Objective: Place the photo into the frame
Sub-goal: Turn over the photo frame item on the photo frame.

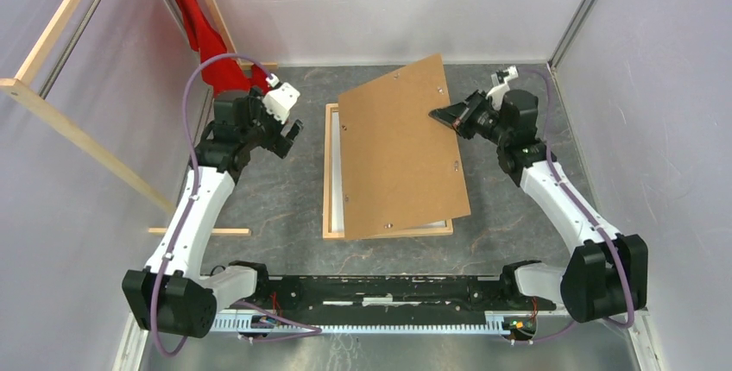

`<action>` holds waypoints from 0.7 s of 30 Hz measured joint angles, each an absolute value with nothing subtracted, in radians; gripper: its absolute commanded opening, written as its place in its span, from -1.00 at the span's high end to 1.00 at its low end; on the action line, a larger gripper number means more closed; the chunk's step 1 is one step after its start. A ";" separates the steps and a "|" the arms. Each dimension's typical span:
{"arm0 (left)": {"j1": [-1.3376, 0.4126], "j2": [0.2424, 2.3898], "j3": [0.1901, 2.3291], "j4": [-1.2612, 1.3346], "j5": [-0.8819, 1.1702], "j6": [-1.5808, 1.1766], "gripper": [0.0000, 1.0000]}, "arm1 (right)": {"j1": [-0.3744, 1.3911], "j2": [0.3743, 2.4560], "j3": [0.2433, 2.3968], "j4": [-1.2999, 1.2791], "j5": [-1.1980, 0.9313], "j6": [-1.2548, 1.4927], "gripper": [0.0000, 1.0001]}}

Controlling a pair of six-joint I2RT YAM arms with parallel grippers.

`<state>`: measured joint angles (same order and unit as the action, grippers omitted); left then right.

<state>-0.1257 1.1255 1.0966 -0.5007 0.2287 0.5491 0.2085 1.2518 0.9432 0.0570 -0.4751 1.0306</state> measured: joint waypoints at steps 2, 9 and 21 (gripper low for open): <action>-0.126 1.141 1.069 -0.499 0.218 0.560 -0.95 | 0.189 1.237 0.876 0.127 -0.490 1.077 1.00; -0.125 1.178 0.965 -0.478 0.212 0.606 -0.97 | 0.152 1.256 0.720 0.361 -0.522 1.202 1.00; -0.125 1.285 0.907 -0.408 0.216 0.632 -0.99 | 0.150 1.452 0.680 0.608 -0.600 1.280 1.00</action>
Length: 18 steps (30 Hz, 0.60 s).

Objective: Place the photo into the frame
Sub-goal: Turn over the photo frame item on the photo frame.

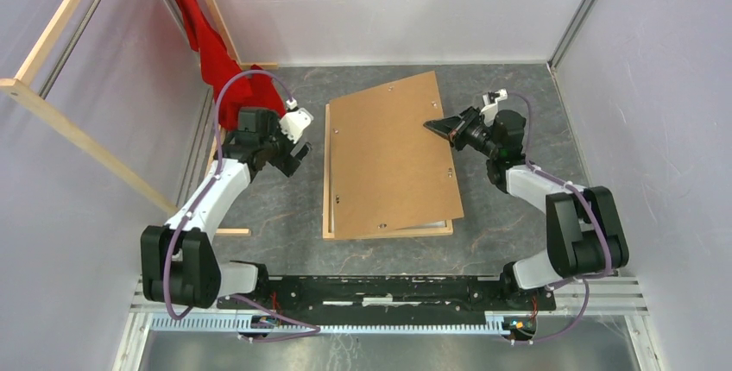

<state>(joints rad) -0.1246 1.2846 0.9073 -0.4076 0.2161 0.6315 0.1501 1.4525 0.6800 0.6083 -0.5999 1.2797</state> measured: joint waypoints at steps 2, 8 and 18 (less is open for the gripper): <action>-0.125 1.296 0.903 -0.392 0.218 0.632 -1.00 | 0.150 1.482 0.677 0.636 -0.604 1.283 1.00; -0.125 1.332 0.894 -0.360 0.220 0.633 -1.00 | 0.150 1.560 0.656 0.717 -0.607 1.288 1.00; -0.125 1.350 0.893 -0.338 0.221 0.637 -1.00 | 0.150 1.650 0.636 0.794 -0.605 1.290 1.00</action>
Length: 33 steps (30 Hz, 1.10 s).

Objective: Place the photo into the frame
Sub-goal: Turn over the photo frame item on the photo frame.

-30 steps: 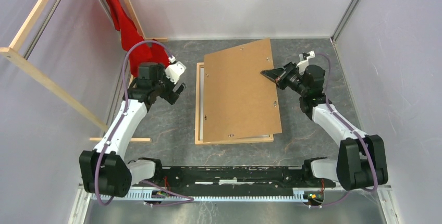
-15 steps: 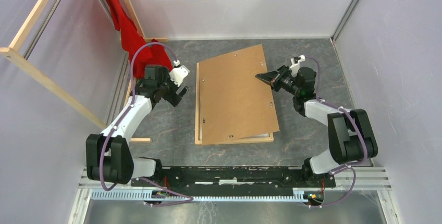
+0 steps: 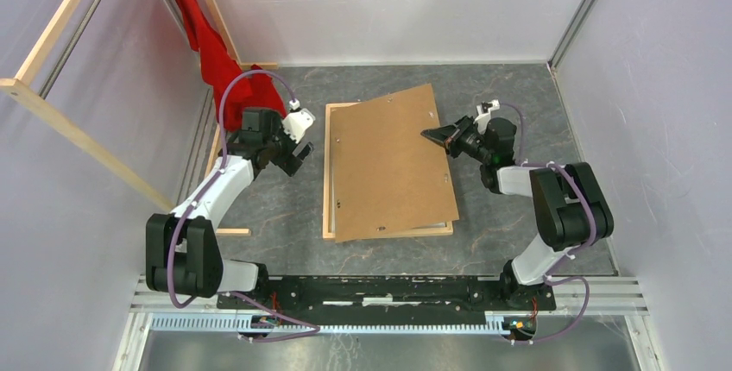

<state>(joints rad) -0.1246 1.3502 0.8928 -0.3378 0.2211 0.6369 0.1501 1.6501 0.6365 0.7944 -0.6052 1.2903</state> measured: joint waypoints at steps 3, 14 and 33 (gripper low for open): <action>-0.125 1.351 0.893 -0.336 0.221 0.646 -1.00 | 0.150 1.666 0.636 0.816 -0.604 1.291 1.00; -0.125 1.382 0.879 -0.332 0.221 0.675 -1.00 | 0.150 1.728 0.635 0.877 -0.591 1.303 1.00; -0.125 1.490 0.861 -0.280 0.250 0.690 -1.00 | 0.157 1.833 0.650 0.941 -0.576 1.324 1.00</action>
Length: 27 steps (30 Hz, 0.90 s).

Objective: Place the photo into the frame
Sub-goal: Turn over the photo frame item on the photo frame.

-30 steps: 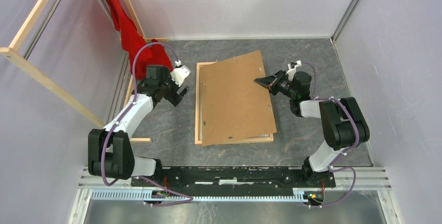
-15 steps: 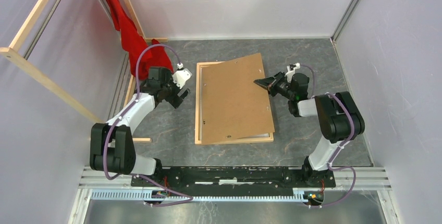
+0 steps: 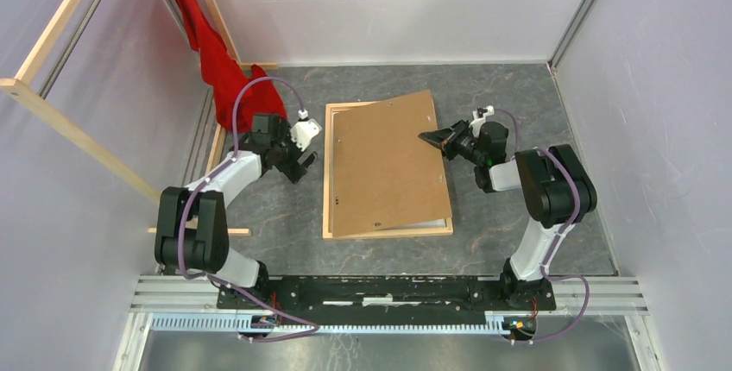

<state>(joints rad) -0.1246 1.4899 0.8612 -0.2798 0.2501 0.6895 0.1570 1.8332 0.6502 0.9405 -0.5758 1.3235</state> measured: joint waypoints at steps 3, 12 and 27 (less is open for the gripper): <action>-0.125 1.510 0.861 -0.270 0.262 0.690 -1.00 | 0.157 1.841 0.663 0.950 -0.576 1.325 1.00; -0.149 1.570 0.861 -0.232 0.265 0.689 -1.00 | 0.157 1.850 0.690 0.982 -0.576 1.331 1.00; -0.182 1.612 0.861 -0.181 0.265 0.688 -1.00 | 0.171 1.890 0.690 0.988 -0.577 1.330 1.00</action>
<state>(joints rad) -0.1818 1.6119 0.8608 -0.1806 0.2653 0.6880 0.1707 1.8900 0.6899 0.9878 -0.5766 1.3304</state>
